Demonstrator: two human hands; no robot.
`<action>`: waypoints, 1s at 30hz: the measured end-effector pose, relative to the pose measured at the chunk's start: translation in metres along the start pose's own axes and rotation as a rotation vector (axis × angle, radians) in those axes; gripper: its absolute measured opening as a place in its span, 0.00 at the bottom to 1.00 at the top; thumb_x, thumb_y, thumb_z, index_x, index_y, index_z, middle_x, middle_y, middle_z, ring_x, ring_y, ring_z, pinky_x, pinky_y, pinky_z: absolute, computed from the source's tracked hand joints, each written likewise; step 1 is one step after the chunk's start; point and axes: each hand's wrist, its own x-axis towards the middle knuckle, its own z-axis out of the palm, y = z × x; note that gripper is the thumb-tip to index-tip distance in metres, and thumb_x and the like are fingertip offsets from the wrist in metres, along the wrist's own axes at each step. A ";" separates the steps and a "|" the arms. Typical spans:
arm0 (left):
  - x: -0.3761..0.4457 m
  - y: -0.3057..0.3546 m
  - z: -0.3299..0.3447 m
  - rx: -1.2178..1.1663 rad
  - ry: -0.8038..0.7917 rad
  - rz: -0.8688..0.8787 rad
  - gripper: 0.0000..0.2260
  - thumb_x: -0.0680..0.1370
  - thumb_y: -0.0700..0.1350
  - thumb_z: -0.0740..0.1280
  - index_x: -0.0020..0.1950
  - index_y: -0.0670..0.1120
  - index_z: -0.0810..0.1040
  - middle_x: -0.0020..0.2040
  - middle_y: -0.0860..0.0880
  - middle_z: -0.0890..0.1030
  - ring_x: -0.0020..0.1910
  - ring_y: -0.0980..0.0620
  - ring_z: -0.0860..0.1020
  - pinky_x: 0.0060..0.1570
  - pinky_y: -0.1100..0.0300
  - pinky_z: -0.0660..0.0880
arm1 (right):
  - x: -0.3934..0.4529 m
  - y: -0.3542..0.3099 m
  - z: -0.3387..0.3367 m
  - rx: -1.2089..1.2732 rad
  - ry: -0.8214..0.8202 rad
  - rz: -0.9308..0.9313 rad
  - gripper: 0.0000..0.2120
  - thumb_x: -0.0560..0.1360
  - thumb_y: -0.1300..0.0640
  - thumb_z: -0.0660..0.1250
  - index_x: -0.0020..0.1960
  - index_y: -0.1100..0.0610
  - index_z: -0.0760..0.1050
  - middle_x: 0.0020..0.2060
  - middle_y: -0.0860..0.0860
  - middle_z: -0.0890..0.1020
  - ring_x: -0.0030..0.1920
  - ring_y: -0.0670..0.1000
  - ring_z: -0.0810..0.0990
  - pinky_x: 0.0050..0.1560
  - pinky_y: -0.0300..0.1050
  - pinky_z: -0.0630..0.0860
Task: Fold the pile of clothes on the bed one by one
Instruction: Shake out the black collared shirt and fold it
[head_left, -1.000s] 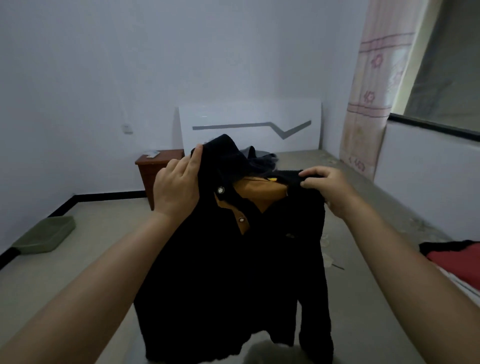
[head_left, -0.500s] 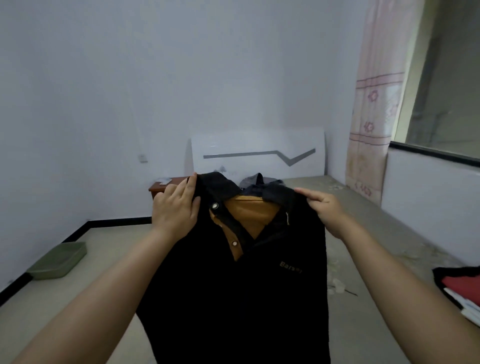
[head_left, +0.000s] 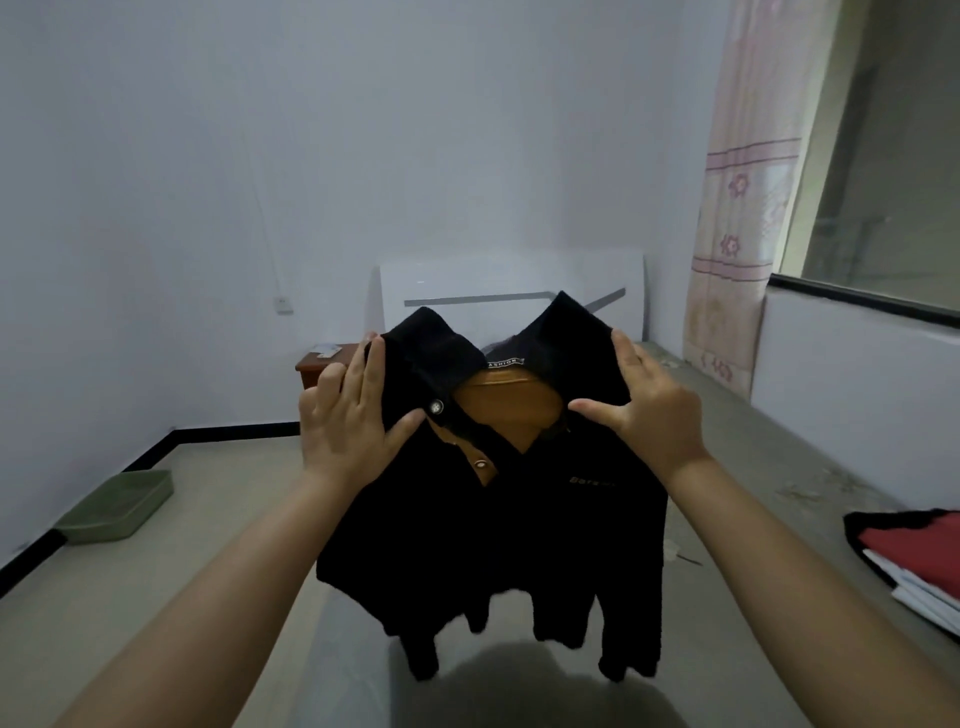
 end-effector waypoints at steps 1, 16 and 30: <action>-0.005 0.002 -0.006 -0.002 0.027 0.034 0.43 0.74 0.68 0.35 0.69 0.35 0.64 0.65 0.37 0.72 0.50 0.43 0.65 0.41 0.49 0.70 | -0.002 -0.001 -0.006 -0.009 0.017 -0.018 0.38 0.66 0.36 0.61 0.55 0.70 0.76 0.46 0.65 0.82 0.32 0.60 0.83 0.24 0.46 0.78; 0.032 0.011 0.011 0.011 0.000 0.004 0.45 0.68 0.72 0.37 0.75 0.43 0.51 0.74 0.44 0.61 0.61 0.41 0.64 0.50 0.47 0.60 | 0.031 0.034 0.011 -0.019 -0.043 -0.056 0.34 0.61 0.49 0.74 0.58 0.71 0.73 0.49 0.66 0.81 0.41 0.64 0.83 0.32 0.50 0.79; -0.052 -0.016 0.334 0.109 -0.697 -0.006 0.38 0.67 0.59 0.32 0.75 0.48 0.47 0.75 0.49 0.58 0.68 0.46 0.61 0.54 0.55 0.56 | -0.170 0.138 0.285 0.136 -0.969 0.249 0.38 0.70 0.45 0.69 0.73 0.58 0.57 0.66 0.57 0.72 0.59 0.57 0.76 0.50 0.50 0.73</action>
